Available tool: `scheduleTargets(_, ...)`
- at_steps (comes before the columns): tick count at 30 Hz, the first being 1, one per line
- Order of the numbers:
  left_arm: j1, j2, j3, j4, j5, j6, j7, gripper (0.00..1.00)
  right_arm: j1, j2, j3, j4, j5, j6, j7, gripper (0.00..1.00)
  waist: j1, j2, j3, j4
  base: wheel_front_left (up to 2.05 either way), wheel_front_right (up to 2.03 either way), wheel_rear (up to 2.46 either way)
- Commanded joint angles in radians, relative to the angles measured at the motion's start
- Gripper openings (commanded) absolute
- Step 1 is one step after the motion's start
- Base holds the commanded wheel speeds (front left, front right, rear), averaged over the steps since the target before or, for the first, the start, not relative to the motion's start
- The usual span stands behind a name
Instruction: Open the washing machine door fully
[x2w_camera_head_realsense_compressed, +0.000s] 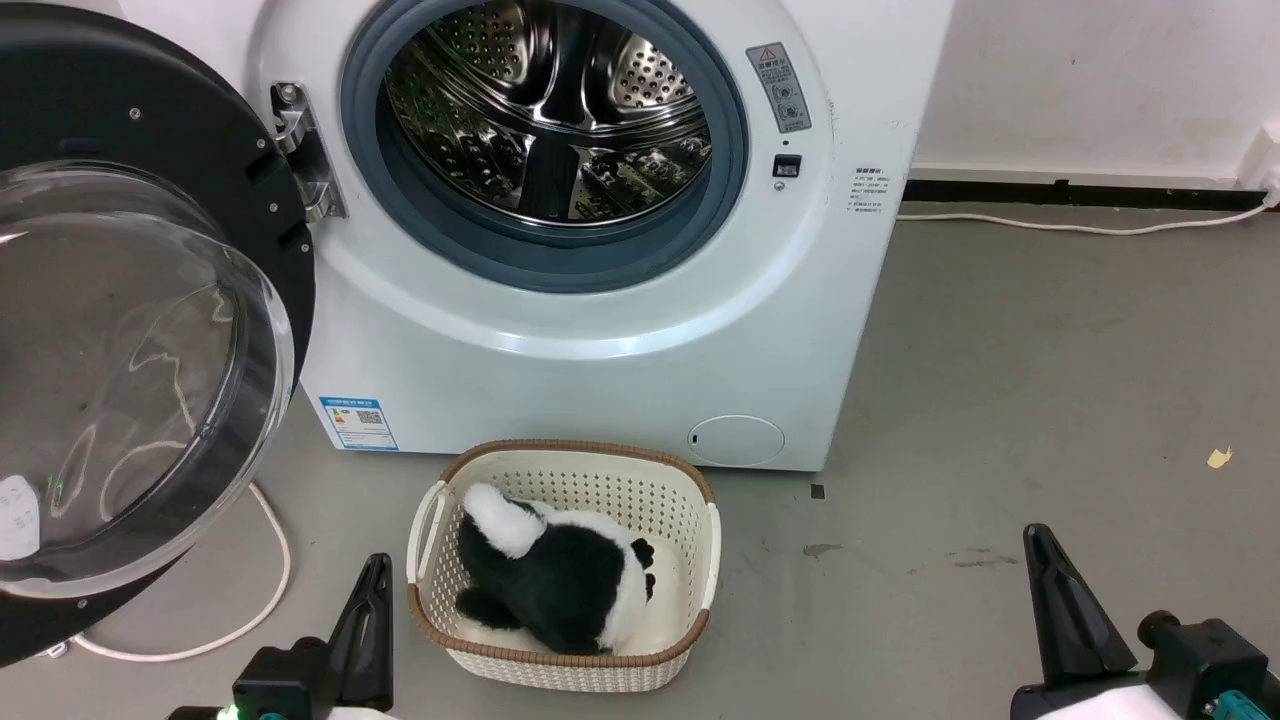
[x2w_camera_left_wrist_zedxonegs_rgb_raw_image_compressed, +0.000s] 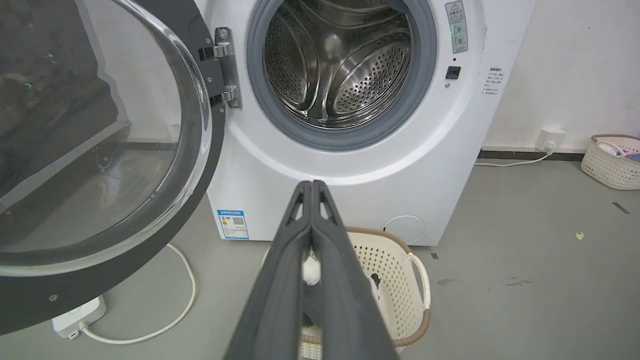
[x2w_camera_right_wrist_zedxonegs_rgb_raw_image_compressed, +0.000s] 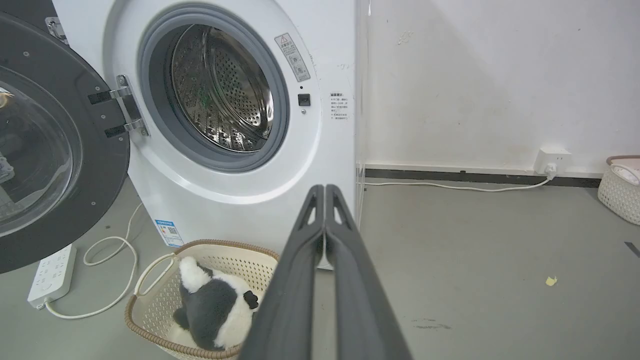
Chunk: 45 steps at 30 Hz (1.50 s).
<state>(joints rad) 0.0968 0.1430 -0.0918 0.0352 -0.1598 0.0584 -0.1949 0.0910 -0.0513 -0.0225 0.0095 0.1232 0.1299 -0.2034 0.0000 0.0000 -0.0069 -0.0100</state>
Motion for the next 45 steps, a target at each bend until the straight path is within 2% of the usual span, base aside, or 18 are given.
scheduleTargets(1,-0.017,-0.003,0.002,-0.003,0.008,-0.005,0.004,0.00,-0.015,0.000,0.002,-0.002,-0.007,0.000,0.004,0.00,0.0000,0.0000,0.000,0.000,0.00,0.00,0.00)
scheduleTargets(45,-0.054,-0.045,0.044,-0.018,0.079,-0.030,0.092,0.00,-0.050,0.001,0.011,-0.005,-0.061,0.000,0.097,0.00,0.0000,0.0000,0.003,0.005,0.00,0.00,0.00)
